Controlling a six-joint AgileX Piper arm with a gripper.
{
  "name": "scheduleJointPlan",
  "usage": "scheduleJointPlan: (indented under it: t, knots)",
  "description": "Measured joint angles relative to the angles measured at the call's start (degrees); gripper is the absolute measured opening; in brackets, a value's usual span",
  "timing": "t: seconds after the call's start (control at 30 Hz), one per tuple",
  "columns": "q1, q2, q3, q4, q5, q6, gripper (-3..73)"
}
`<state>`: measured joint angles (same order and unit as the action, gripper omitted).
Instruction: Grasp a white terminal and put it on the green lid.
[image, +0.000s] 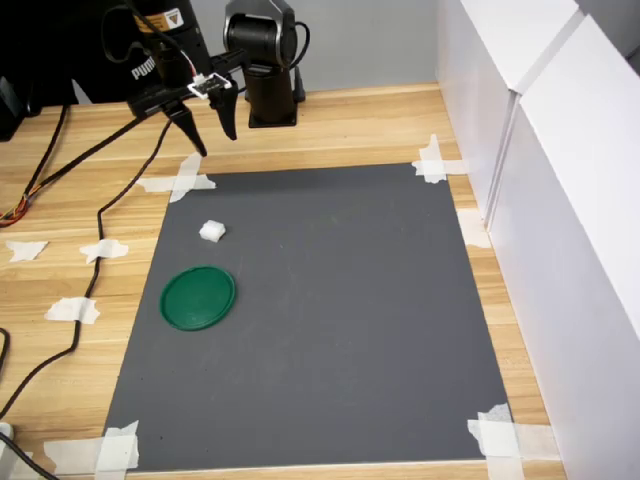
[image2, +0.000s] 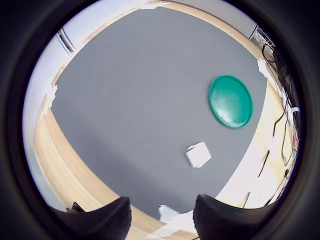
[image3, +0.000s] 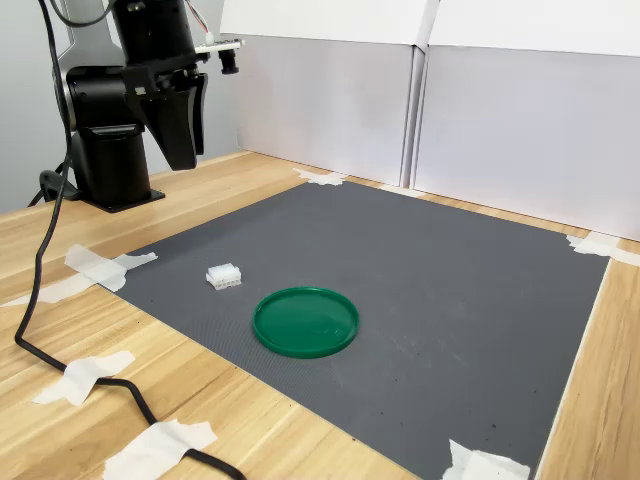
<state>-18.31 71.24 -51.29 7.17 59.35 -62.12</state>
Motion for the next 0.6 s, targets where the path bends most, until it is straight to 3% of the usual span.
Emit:
scheduleJointPlan:
  t: [0.17,0.6]
  knots:
    - [0.0,1.9,-5.8,0.1,1.1,-1.5,63.4]
    - [0.0,2.5,-6.9,2.7,0.3,-0.3,63.6]
